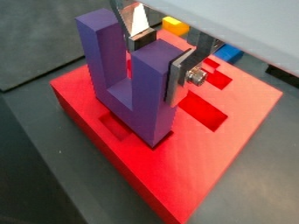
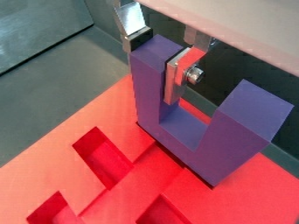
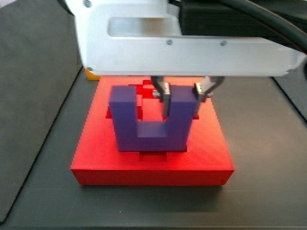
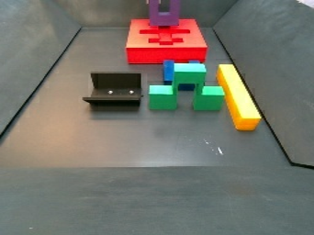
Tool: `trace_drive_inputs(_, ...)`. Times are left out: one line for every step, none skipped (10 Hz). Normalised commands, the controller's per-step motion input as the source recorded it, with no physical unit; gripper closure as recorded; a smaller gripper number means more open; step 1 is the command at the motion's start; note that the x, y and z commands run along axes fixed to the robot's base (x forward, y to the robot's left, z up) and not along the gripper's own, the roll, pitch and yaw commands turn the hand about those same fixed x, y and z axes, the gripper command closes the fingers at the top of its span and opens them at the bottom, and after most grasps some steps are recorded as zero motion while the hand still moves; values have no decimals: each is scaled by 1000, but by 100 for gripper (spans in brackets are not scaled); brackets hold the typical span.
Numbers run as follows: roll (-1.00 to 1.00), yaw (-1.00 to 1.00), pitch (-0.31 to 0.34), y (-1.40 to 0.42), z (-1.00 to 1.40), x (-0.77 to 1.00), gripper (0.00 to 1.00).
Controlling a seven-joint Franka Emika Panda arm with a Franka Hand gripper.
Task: Pick up the purple object. Move up. Move to above the board. Insert the purple object.
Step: Insert the purple object.
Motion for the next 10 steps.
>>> trace_drive_inputs(109,0,17,-54,-197,303,100)
trace_drive_inputs(104,0,0,-23,-280,194,100)
trace_drive_inputs(89,0,0,0,-311,114,100)
trace_drive_inputs(14,0,-10,71,-374,146,100)
trace_drive_inputs(0,0,-106,69,-589,114,100)
trace_drive_inputs(-19,0,-134,29,-760,271,100)
trace_drive_inputs(-56,0,-154,3,-811,406,100)
trace_drive_inputs(-46,0,-180,0,-797,429,100)
trace_drive_inputs(0,0,-111,-49,-366,57,100)
trace_drive_inputs(7,0,-21,0,0,-11,100)
